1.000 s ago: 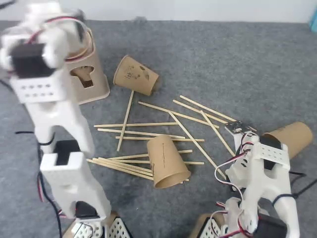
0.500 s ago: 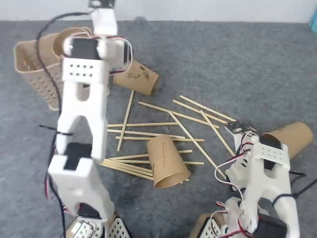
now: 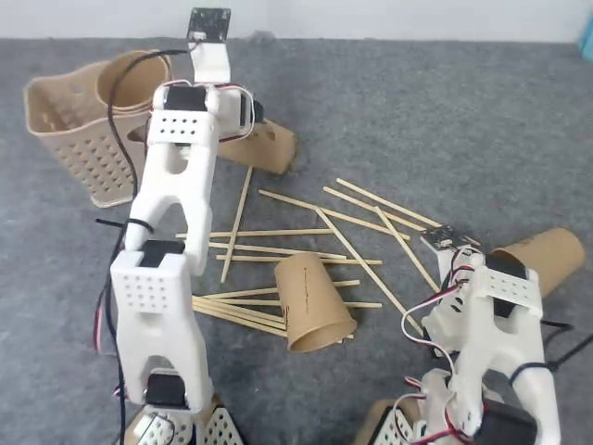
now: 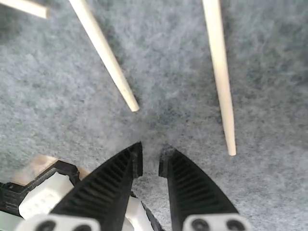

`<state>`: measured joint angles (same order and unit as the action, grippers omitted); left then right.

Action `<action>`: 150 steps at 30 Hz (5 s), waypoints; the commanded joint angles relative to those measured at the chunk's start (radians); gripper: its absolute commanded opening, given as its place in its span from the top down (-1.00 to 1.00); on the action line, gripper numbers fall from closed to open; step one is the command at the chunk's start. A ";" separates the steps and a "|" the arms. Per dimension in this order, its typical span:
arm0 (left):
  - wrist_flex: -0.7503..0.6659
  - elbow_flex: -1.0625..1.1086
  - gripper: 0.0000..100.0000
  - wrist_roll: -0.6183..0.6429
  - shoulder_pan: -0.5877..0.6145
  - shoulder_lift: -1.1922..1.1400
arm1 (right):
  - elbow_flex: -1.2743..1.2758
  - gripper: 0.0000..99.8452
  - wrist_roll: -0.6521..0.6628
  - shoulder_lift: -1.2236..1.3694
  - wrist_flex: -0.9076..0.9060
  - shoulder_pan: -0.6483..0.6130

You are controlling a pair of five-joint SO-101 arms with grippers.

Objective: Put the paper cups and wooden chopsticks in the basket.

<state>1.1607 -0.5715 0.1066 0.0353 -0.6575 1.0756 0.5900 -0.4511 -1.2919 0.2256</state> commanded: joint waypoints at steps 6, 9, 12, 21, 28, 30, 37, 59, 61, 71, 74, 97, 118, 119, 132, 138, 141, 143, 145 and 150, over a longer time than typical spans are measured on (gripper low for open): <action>0.054 -0.093 0.54 0.025 0.015 -0.029 | -0.006 0.86 0.025 -0.036 0.005 -0.007; 0.077 -0.111 0.54 0.026 0.015 -0.028 | -0.006 0.86 0.041 -0.036 0.002 -0.007; 0.138 -0.197 0.54 0.026 0.015 -0.028 | -0.006 0.86 0.043 -0.036 0.002 -0.007; 0.247 -0.421 0.53 0.020 0.038 -0.044 | -0.006 0.86 0.046 -0.036 -0.002 -0.004; 0.132 -0.389 0.53 0.017 0.041 -0.193 | -0.006 0.86 0.046 -0.036 -0.002 -0.004; 0.115 -0.390 0.53 0.017 0.038 -0.232 | -0.006 0.86 0.046 -0.036 -0.002 -0.002; 0.238 -0.443 0.54 0.017 -0.014 -0.250 | -0.005 0.86 0.046 -0.036 -0.002 -0.002; 0.597 -0.344 0.82 -0.003 -0.203 -0.064 | -0.005 0.86 0.048 -0.036 -0.002 -0.002; 0.597 -0.367 0.81 0.014 -0.193 -0.014 | -0.005 0.86 0.048 -0.036 -0.002 -0.004; 0.540 -0.383 0.81 0.140 0.029 0.161 | -0.005 0.86 0.048 -0.036 -0.002 0.001; 0.477 -0.323 0.81 0.138 0.064 0.104 | -0.005 0.86 0.048 -0.036 -0.002 -0.002; 0.305 -0.302 0.82 0.196 -0.075 -0.176 | -0.005 0.86 0.048 -0.036 -0.004 0.001; 0.101 -0.394 0.81 0.290 -0.302 -0.098 | -0.005 0.86 0.049 -0.036 -0.004 0.001; 0.098 -0.407 0.81 0.290 -0.307 -0.100 | -0.005 0.86 0.049 -0.036 -0.004 0.001; 0.324 -0.619 0.81 0.264 -0.315 0.005 | -0.006 0.86 0.087 -0.036 -0.013 0.001; 0.499 -0.667 0.81 0.167 -0.305 -0.020 | -0.008 0.86 0.089 -0.036 -0.016 0.001; 0.506 -0.667 0.79 0.169 -0.281 -0.069 | -0.008 0.86 0.089 -0.036 -0.016 0.001; 0.508 -0.671 0.69 0.173 -0.265 -0.114 | -0.008 0.86 0.089 -0.036 -0.016 0.001; 0.511 -0.671 0.56 0.186 -0.252 -0.158 | -0.008 0.86 0.089 -0.036 -0.016 0.001; 0.474 -0.673 0.45 0.219 -0.236 -0.269 | -0.008 0.86 0.089 -0.036 -0.016 0.001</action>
<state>1.6625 -1.2083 0.3030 -0.2179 -0.8830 1.0756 0.6636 -0.4511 -1.2919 0.2256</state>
